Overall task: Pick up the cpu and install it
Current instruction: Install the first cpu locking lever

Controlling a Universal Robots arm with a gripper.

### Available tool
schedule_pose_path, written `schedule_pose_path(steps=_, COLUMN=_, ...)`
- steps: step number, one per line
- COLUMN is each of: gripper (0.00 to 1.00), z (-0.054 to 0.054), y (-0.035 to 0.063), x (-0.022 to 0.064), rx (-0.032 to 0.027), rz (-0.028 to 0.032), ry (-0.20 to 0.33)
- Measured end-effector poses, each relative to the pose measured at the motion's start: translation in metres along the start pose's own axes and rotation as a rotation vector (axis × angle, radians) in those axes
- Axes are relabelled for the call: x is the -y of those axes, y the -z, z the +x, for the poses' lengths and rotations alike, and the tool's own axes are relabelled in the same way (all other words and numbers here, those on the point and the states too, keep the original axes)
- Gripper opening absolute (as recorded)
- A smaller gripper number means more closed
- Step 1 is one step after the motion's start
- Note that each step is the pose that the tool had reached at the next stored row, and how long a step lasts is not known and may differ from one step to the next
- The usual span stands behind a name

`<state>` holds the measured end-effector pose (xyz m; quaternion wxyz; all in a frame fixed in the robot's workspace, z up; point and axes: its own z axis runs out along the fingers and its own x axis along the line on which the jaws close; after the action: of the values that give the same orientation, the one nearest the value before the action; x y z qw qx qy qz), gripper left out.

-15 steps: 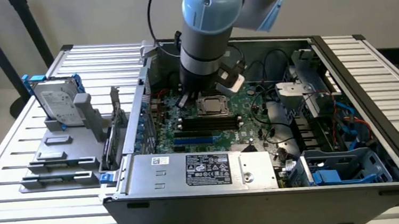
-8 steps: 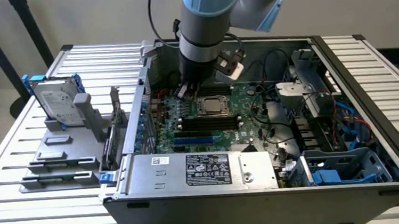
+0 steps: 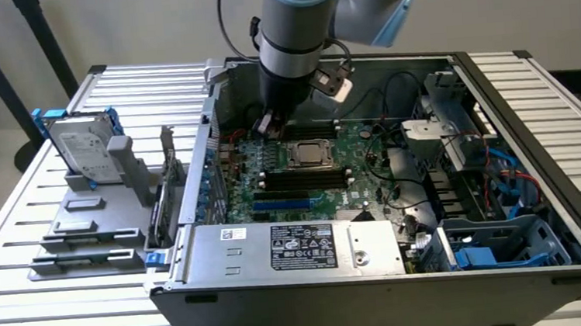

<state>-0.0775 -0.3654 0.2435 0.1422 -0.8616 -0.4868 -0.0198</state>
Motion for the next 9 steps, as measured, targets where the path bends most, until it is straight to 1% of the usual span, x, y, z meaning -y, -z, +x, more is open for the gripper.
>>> schedule_pose_path(steps=4, gripper=0.11, z=0.0052, y=-0.0003, x=0.0033, rx=0.0133, rz=-0.0002, ry=0.024)
schedule_pose_path(steps=9, gripper=0.11, z=0.0078, y=0.0017, x=0.0052, rx=0.0291, rz=0.0033, ry=0.069)
